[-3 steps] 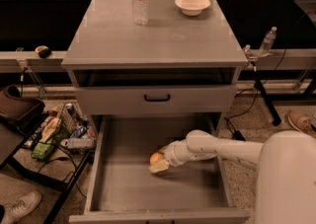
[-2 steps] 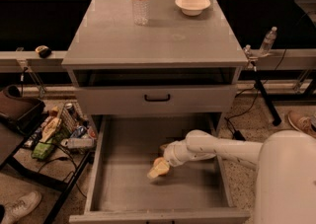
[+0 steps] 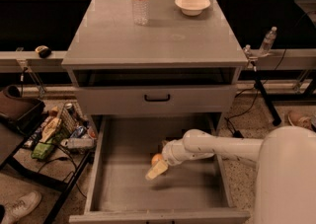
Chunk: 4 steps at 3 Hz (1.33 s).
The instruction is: Place orange into middle drawer
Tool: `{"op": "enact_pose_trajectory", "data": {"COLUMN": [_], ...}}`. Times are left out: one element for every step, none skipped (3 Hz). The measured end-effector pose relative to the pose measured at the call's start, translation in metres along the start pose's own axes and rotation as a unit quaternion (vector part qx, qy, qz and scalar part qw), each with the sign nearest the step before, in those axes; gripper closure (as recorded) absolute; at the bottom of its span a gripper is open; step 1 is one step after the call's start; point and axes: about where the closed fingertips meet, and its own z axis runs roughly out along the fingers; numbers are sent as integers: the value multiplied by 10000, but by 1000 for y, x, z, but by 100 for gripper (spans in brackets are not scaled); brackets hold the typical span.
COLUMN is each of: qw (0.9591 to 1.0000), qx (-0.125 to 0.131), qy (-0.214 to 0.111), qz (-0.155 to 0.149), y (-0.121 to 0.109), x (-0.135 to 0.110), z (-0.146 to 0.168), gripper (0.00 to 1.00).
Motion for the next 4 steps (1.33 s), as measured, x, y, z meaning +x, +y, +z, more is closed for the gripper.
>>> {"op": "enact_pose_trajectory", "data": {"qw": [9999, 9993, 9963, 9895], "qx": [-4, -127, -455, -460], "qy": [-11, -22, 321, 996], "qz": [-122, -364, -654, -936], "y": [9, 21, 50, 74], "x": [-3, -12, -16, -33], "z": [-17, -65, -124, -209], "gripper": [0, 0, 0, 0]}}
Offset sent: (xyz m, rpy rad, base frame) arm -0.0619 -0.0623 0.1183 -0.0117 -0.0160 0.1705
